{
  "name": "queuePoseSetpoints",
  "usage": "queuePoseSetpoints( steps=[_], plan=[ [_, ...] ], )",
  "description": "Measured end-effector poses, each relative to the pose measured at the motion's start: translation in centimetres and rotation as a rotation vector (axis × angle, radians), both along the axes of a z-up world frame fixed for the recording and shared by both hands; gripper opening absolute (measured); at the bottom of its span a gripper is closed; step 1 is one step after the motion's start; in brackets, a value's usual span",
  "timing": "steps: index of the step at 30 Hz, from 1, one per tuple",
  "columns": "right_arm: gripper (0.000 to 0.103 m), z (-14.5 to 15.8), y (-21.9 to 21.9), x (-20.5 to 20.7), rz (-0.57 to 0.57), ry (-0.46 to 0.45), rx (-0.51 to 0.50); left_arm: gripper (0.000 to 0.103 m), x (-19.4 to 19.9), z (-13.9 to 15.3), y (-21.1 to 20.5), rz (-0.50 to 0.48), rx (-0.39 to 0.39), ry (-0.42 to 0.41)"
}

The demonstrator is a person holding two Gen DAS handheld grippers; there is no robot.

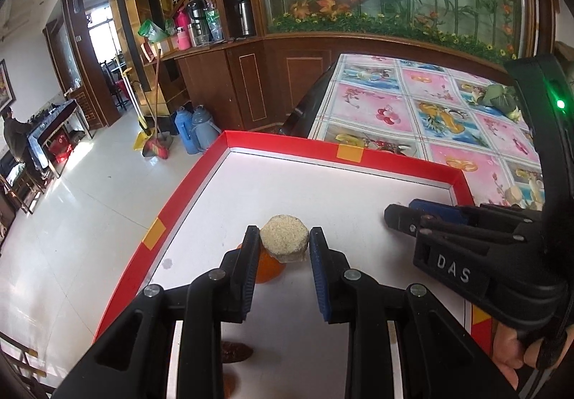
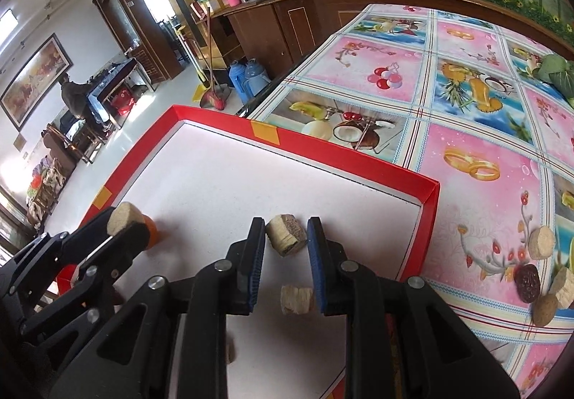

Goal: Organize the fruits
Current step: 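Carry the beige pieces over the tray and open both tools, then grasp a round brown nut with the right tool while the left tool grasps another nut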

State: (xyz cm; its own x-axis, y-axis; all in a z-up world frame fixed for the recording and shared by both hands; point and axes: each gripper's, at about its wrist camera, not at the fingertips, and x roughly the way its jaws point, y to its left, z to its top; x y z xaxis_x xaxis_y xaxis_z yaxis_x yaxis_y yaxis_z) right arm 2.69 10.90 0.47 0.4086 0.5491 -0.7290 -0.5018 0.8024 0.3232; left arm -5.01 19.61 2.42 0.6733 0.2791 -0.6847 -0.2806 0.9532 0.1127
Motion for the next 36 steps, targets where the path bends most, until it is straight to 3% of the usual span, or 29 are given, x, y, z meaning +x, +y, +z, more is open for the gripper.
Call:
queuePoseSetpoints(
  steps=[4, 8, 11, 20, 28, 36],
  plan=[
    [0.027, 0.2, -0.6, 0.2, 0.002, 0.024, 0.041, 0.028, 0.3, 0.1, -0.2, 0.017, 0.012, 0.011],
    [0.028, 0.8, -2.1, 0.5, -0.013, 0.05, 0.12, 0.042, 0.2, 0.2, -0.2, 0.031, -0.011, 0.019],
    [0.031, 1.6, -3.4, 0.6, -0.038, 0.044, 0.161, 0.047, 0.0, 0.3, -0.3, 0.048, -0.016, 0.022],
    [0.031, 3.1, -7.6, 0.5, -0.106, -0.006, 0.161, 0.059, -0.4, 1.5, -2.2, 0.044, -0.011, 0.014],
    [0.031, 3.6, -16.8, 0.9, -0.233, -0.032, 0.17, 0.064, -0.4, 1.8, -6.1, -0.037, 0.0, 0.022],
    [0.031, 2.2, -25.5, 1.5, -0.329, 0.032, 0.168, 0.064, 0.0, 1.8, -10.6, -0.135, 0.021, 0.036]
  ],
)
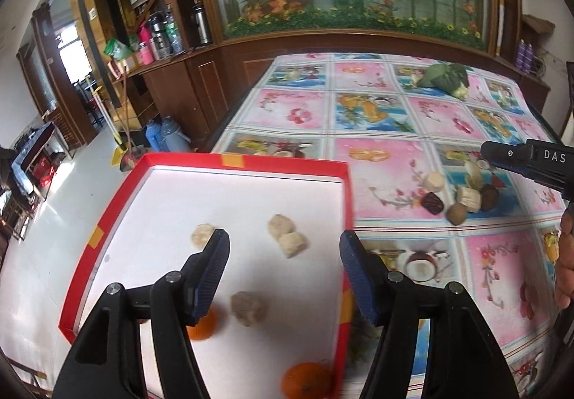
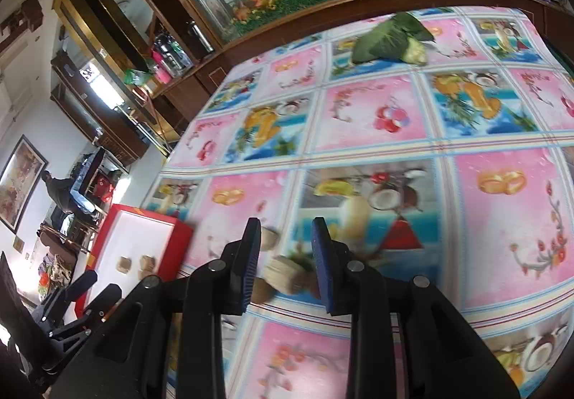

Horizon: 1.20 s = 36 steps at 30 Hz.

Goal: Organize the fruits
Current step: 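Grasp a round brown nut with the right tool while the left tool grasps another nut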

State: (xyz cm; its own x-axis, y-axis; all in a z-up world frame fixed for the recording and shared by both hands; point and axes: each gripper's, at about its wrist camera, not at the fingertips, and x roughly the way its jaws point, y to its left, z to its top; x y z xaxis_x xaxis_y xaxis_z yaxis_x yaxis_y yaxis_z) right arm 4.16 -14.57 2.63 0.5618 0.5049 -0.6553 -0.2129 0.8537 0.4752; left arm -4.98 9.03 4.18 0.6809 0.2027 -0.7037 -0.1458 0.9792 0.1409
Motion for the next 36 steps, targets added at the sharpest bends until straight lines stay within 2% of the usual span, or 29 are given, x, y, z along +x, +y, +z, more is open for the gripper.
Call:
queuePoseSetpoints(
  steps=[8, 14, 22, 36],
  plan=[
    [0.031, -1.3, -2.3, -0.4, 0.022, 0.056, -0.058, 0.064, 1.0, -0.9, -3.9, -0.094, -0.005, 0.04],
    [0.031, -2.6, -2.2, -0.9, 0.056, 0.089, -0.118, 0.064, 1.3, -2.0, -6.0, -0.154, 0.0, 0.067],
    [0.031, -2.8, 0.4, -2.3, 0.152, 0.06, -0.16, 0.064, 1.6, -2.5, -6.0, -0.163, -0.012, 0.081],
    [0.031, -3.4, 2.8, -1.5, 0.123, -0.031, -0.281, 0.064, 2.1, -3.1, -6.1, -0.168, -0.044, 0.094]
  ],
)
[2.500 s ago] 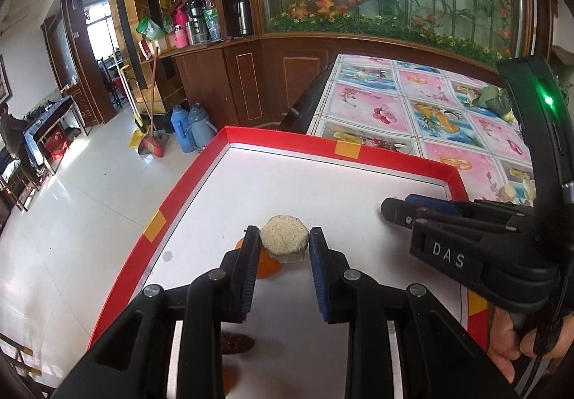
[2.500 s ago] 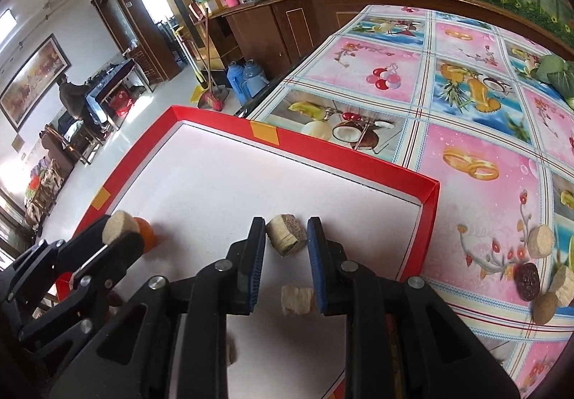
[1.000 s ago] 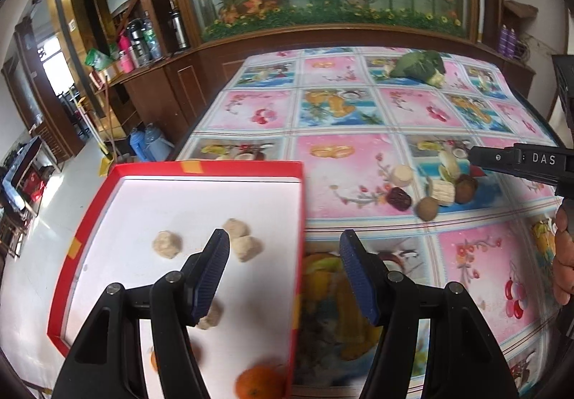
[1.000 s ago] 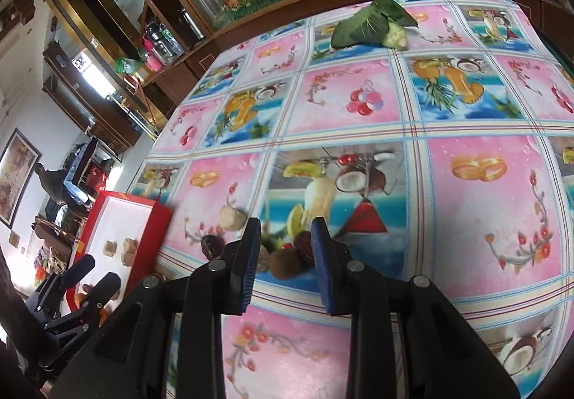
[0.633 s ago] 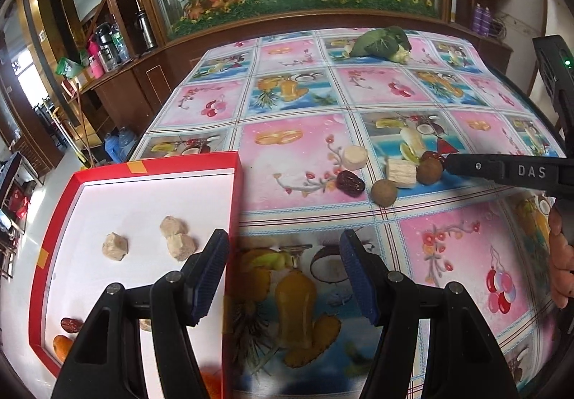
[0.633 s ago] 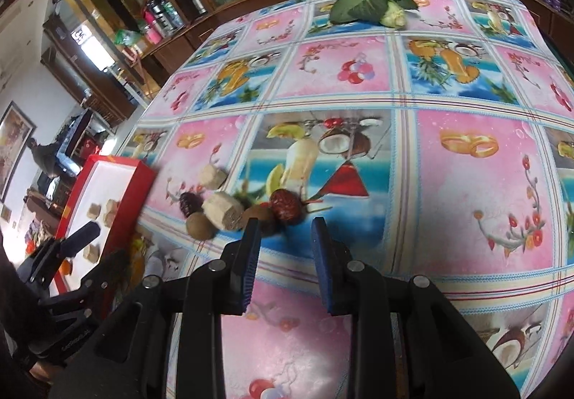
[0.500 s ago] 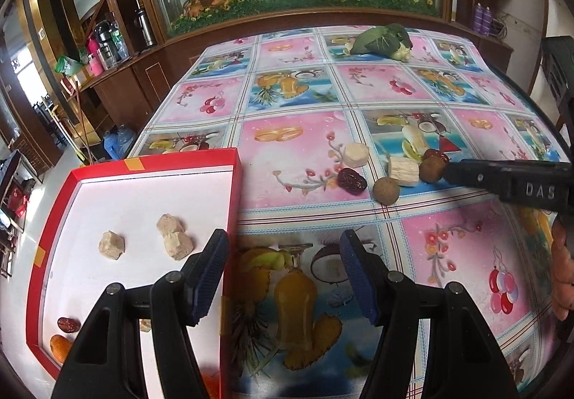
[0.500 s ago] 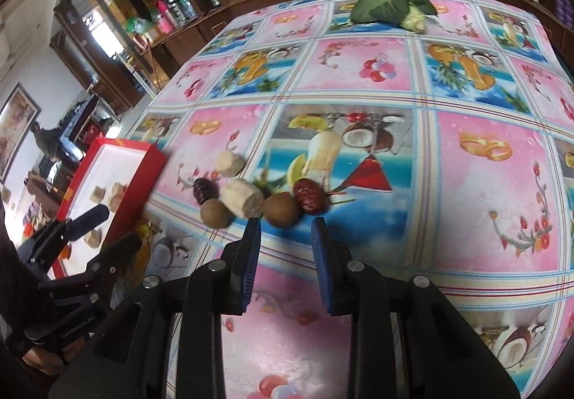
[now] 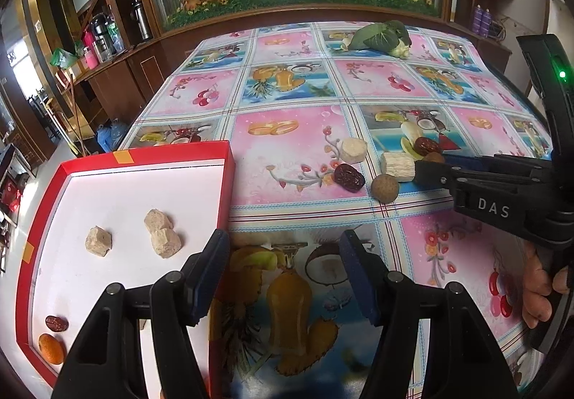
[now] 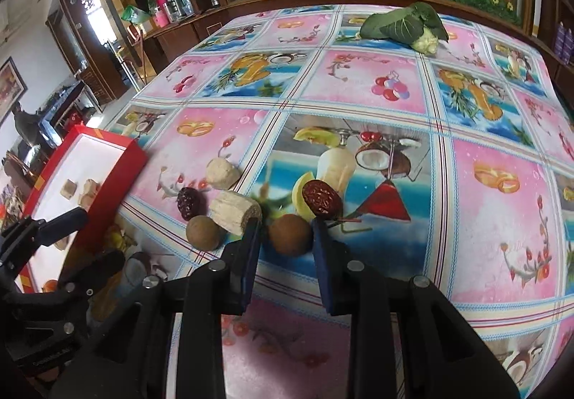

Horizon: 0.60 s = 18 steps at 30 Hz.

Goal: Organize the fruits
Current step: 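Grasp a round brown nut with the right tool while the left tool grasps another nut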

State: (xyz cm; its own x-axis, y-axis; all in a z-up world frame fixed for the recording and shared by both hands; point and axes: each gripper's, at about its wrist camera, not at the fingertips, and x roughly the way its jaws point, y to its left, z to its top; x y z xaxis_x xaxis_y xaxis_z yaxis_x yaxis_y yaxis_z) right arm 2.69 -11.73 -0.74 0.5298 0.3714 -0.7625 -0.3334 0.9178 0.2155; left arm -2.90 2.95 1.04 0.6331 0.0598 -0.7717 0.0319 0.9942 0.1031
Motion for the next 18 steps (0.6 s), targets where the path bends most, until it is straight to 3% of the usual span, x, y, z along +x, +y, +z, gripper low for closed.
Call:
queuePoseSetpoints(
  steps=[3, 14, 18],
  plan=[
    [0.027, 0.1, -0.1, -0.2, 0.0, -0.001, -0.028, 0.064, 0.2, 0.0, -0.2, -0.002, -0.006, 0.007],
    [0.027, 1.7, -5.9, 0.7, -0.168, 0.025, 0.12, 0.063, 1.7, -0.5, -3.1, -0.086, -0.065, 0.048],
    [0.027, 2.1, -6.6, 0.7, -0.19, 0.022, 0.139, 0.054, 2.8, -1.1, -4.1, -0.103, -0.091, 0.069]
  ],
)
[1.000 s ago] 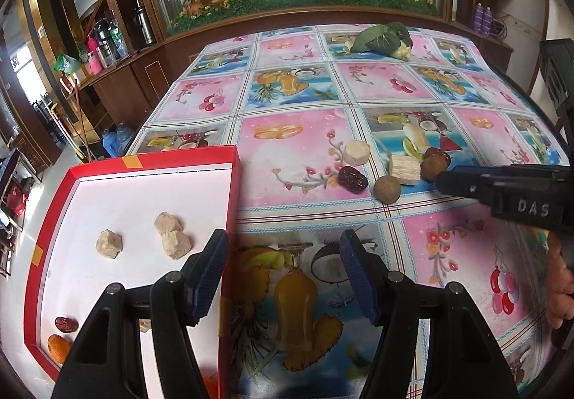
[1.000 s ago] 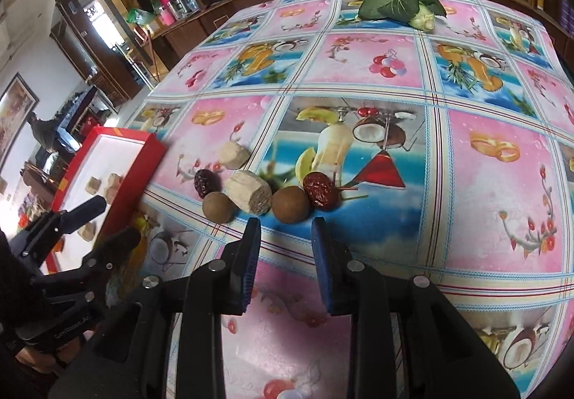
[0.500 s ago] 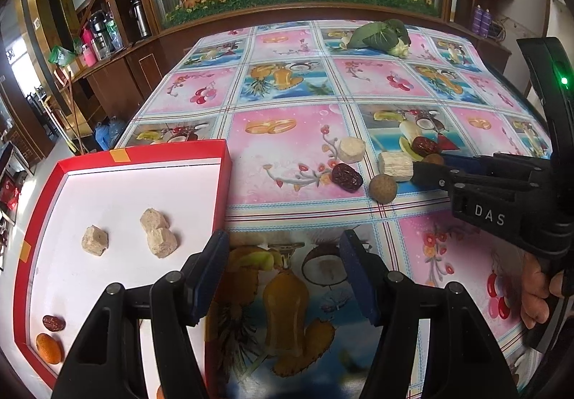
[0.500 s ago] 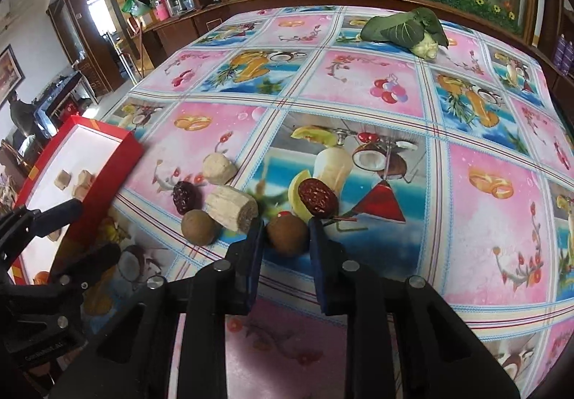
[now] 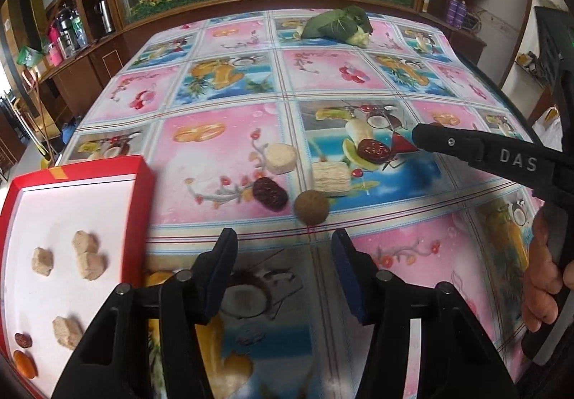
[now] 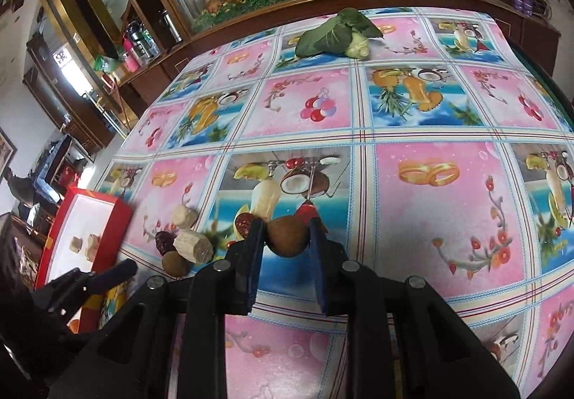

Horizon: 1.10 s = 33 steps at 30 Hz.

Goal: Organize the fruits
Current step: 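Grasp a round brown nut with the right tool while the left tool grasps another nut, then carry both nuts over the tray and open both tools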

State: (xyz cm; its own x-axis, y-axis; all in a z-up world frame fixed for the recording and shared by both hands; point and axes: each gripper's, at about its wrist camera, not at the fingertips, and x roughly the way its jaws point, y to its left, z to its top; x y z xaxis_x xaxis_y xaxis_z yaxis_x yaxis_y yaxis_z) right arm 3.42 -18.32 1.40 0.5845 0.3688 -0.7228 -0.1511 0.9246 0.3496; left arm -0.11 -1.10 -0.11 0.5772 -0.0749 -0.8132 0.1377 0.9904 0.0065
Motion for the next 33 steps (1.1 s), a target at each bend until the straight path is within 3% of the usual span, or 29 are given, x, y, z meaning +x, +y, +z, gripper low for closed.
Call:
queuePoseSetpoints(
  steps=[3, 12, 15, 22, 33],
  plan=[
    [0.027, 0.3, -0.7, 0.0, -0.027, -0.003, 0.013, 0.045, 0.7, -0.5, -0.3, 0.002, -0.013, 0.016],
    [0.027, 0.1, -2.5, 0.4, -0.094, 0.023, 0.045, 0.039, 2.5, -1.0, -1.4, -0.002, -0.02, 0.002],
    [0.027, 0.1, -2.6, 0.5, -0.1, 0.019, 0.049, 0.023, 2.5, -0.9, -1.5, -0.013, -0.037, 0.002],
    [0.027, -0.1, -2.4, 0.5, -0.094, 0.028, 0.05, 0.022, 1.5, -0.5, -1.0, -0.012, -0.064, -0.008],
    [0.027, 0.3, -1.0, -0.1, -0.06, -0.048, 0.036, 0.022, -3.4, 3.4, 3.2, 0.053, -0.083, -0.094]
  ],
)
